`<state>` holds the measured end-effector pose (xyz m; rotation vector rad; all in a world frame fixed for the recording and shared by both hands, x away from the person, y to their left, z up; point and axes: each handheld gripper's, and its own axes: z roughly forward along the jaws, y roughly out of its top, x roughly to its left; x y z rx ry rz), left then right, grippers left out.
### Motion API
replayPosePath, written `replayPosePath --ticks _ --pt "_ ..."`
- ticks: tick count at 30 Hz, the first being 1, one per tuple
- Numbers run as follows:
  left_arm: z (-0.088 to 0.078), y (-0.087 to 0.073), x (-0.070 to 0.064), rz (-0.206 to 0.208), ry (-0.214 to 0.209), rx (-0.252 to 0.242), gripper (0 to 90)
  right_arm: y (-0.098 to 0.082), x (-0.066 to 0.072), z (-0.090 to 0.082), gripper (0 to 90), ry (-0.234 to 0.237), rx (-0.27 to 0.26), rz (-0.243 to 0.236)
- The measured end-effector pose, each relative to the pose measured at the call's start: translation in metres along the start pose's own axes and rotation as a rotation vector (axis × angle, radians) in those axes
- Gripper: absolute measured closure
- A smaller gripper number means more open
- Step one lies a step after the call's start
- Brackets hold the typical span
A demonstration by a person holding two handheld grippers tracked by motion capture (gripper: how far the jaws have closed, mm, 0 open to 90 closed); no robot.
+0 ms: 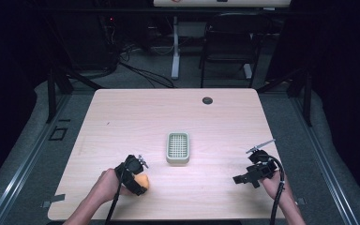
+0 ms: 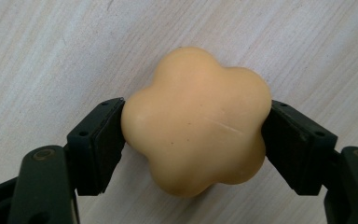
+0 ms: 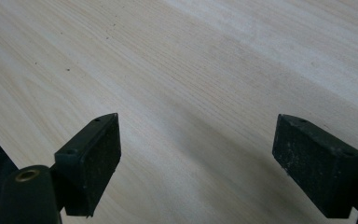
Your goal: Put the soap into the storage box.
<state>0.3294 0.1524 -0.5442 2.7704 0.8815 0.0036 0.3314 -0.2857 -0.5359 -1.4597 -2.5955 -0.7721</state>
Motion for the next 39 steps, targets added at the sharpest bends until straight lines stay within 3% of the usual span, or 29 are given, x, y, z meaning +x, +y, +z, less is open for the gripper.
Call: replayPosePath --ticks 16,22,39 --pt "0.001 -0.002 0.0 0.001 0.0 -0.002 26.4 0.0 0.001 0.0 15.1 0.0 -0.001 0.0" --pt "-0.005 -0.004 0.004 -0.019 -0.016 -0.027 26.4 0.0 0.001 -0.001 15.1 -0.006 0.001 0.003" --pt "-0.016 -0.008 0.013 -0.05 -0.007 -0.052 26.4 0.0 0.0 -0.001 15.1 -0.009 -0.003 0.002"
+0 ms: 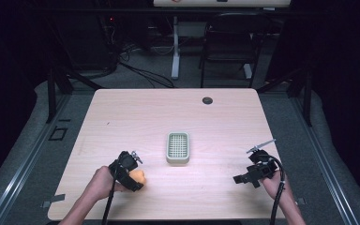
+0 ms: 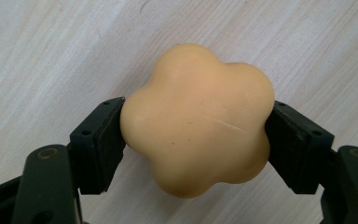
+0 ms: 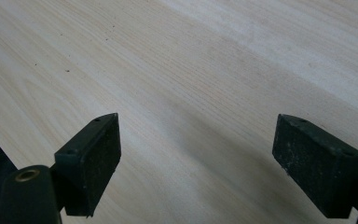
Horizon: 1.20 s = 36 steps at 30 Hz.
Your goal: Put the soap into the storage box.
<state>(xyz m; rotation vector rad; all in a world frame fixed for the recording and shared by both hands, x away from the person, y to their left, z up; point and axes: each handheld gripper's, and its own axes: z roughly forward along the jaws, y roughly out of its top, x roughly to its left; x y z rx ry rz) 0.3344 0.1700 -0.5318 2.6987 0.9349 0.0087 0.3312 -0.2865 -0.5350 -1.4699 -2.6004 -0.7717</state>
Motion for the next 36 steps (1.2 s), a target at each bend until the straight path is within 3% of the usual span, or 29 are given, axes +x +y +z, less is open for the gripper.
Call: replayPosePath --ticks 36 --pt "-0.017 0.016 0.017 -0.008 -0.007 -0.011 26.4 0.0 0.0 -0.001 15.1 -0.001 -0.003 0.006"
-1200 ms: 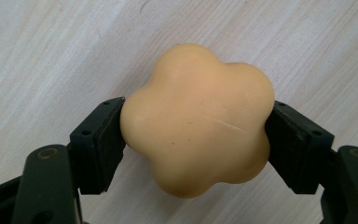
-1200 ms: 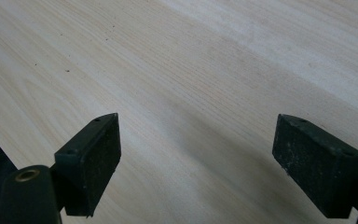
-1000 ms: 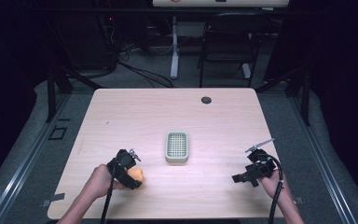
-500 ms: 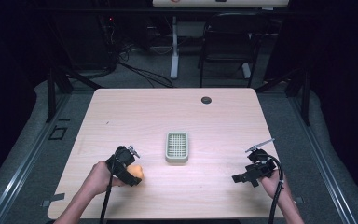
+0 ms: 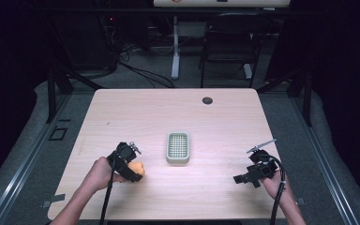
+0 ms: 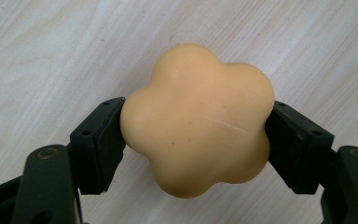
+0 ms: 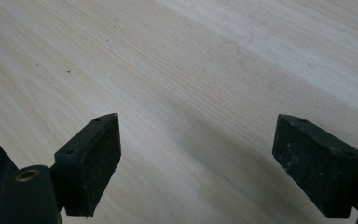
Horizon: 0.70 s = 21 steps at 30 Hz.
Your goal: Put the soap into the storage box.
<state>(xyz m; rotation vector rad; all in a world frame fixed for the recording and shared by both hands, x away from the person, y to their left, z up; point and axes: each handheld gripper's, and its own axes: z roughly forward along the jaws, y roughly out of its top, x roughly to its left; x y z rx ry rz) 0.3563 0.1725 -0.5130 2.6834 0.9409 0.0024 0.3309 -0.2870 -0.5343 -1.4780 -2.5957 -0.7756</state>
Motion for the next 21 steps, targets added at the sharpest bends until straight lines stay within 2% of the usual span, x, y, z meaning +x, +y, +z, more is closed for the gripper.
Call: replayPosePath --ticks 21 --pt "-0.003 0.019 0.011 0.004 -0.004 0.009 26.4 0.0 0.0 0.0 15.1 0.005 -0.002 -0.001"
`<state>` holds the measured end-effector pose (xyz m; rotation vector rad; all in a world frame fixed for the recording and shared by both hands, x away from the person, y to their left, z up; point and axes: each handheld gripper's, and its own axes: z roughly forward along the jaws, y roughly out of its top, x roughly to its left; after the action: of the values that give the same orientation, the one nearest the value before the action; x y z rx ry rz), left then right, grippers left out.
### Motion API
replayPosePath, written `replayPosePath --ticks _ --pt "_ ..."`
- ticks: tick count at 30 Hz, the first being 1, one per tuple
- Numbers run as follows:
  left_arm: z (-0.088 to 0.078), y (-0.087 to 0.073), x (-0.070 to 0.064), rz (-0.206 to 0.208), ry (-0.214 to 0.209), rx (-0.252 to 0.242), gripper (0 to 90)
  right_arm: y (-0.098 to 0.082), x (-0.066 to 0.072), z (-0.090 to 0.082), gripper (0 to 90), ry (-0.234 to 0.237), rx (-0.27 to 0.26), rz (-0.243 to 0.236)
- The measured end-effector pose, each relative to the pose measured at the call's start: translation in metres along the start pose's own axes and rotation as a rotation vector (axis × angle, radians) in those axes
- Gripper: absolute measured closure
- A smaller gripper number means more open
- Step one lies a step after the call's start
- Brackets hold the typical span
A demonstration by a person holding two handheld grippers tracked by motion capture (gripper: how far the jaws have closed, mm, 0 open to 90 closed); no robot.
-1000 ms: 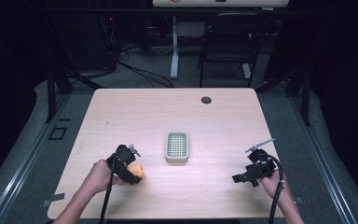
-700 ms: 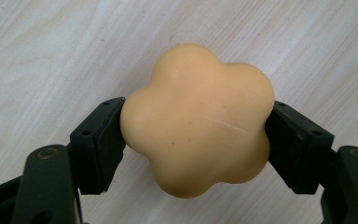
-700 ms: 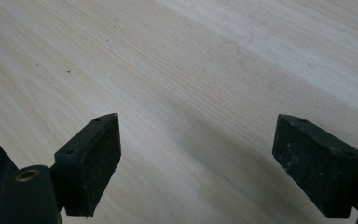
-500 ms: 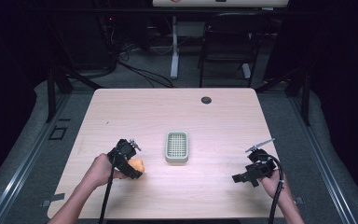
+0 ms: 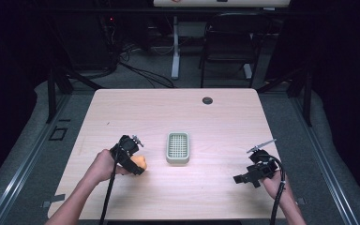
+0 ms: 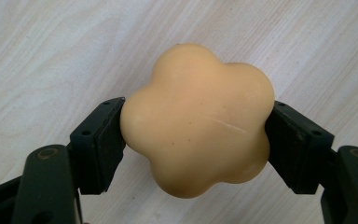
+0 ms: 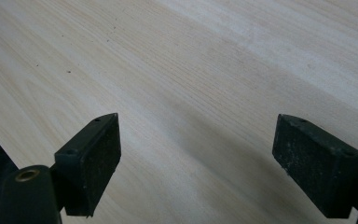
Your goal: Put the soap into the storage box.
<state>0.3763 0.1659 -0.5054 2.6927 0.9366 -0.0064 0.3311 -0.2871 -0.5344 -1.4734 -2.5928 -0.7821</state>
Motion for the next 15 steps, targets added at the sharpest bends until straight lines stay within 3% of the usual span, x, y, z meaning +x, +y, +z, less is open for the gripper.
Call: replayPosePath --ticks 15 --pt "-0.007 0.017 0.008 0.006 0.001 0.002 26.5 0.0 0.0 0.0 15.1 -0.001 0.001 -0.001"
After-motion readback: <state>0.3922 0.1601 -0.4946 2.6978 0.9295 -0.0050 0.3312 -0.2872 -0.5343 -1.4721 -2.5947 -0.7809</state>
